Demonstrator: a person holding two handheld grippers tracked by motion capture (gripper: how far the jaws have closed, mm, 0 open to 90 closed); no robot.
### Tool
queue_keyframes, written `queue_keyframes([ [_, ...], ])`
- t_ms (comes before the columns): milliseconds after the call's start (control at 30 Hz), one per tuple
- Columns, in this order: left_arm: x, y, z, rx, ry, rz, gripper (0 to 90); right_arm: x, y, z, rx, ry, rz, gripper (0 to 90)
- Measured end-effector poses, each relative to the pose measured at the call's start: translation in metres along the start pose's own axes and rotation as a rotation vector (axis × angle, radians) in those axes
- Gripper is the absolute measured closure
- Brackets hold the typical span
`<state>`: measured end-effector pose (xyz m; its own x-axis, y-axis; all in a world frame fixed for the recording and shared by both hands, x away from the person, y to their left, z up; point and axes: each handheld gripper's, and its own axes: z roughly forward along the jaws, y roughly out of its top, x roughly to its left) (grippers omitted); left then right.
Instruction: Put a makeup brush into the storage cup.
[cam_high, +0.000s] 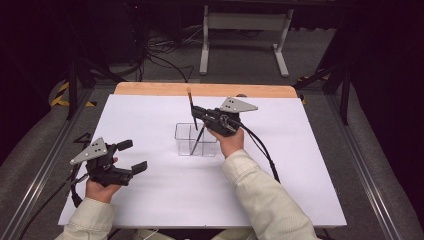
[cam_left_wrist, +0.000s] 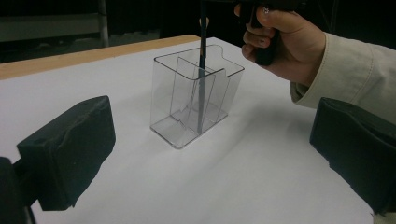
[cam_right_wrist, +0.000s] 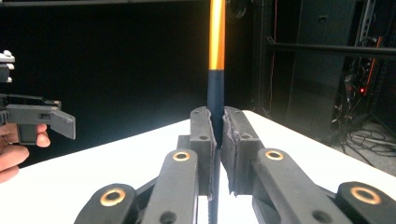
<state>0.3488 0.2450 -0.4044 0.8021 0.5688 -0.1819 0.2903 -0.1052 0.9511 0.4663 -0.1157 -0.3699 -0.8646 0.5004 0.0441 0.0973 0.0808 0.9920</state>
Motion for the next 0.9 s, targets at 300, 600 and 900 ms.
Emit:
queue_keyframes([
  [300, 0.0, 0.0, -0.001, -0.002, 0.0, -0.001, 0.9, 0.002, -0.007, 0.003, 0.037, 0.006, 0.003, 83.0],
  [600, 0.0, 0.0, -0.001, -0.003, -0.001, -0.001, 0.9, 0.002, -0.015, 0.004, 0.073, 0.003, 0.006, 82.9],
  [900, -0.001, 0.001, -0.001, -0.003, -0.001, 0.002, 0.9, 0.003, -0.02, 0.004, 0.106, 0.004, 0.017, 82.9],
])
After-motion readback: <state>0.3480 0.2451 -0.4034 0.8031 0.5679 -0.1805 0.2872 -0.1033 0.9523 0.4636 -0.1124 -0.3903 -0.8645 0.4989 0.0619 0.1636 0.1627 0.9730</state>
